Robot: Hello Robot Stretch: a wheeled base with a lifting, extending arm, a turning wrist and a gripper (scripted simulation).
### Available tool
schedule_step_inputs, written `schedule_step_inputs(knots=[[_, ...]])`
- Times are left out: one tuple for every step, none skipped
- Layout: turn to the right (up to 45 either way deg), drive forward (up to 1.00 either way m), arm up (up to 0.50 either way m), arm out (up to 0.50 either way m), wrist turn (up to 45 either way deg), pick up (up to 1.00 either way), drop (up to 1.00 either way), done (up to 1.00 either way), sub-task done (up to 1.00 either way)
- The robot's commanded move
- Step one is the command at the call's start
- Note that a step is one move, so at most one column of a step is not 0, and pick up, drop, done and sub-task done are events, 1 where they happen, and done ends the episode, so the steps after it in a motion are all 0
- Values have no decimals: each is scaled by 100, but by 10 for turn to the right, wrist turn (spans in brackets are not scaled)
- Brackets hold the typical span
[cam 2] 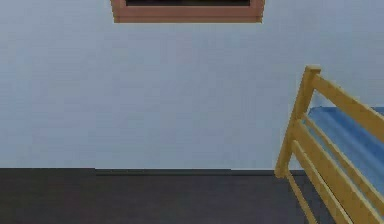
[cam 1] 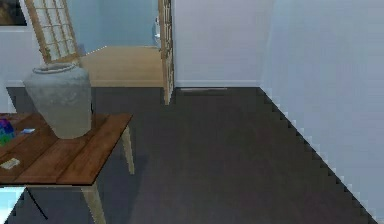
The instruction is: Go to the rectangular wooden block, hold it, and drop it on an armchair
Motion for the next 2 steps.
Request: schedule_step_inputs(knots=[[-450, 0, 0, 0, 0, 0, 0, 0, 0], [-450, 0, 0, 0, 0, 0, 0, 0, 0]])
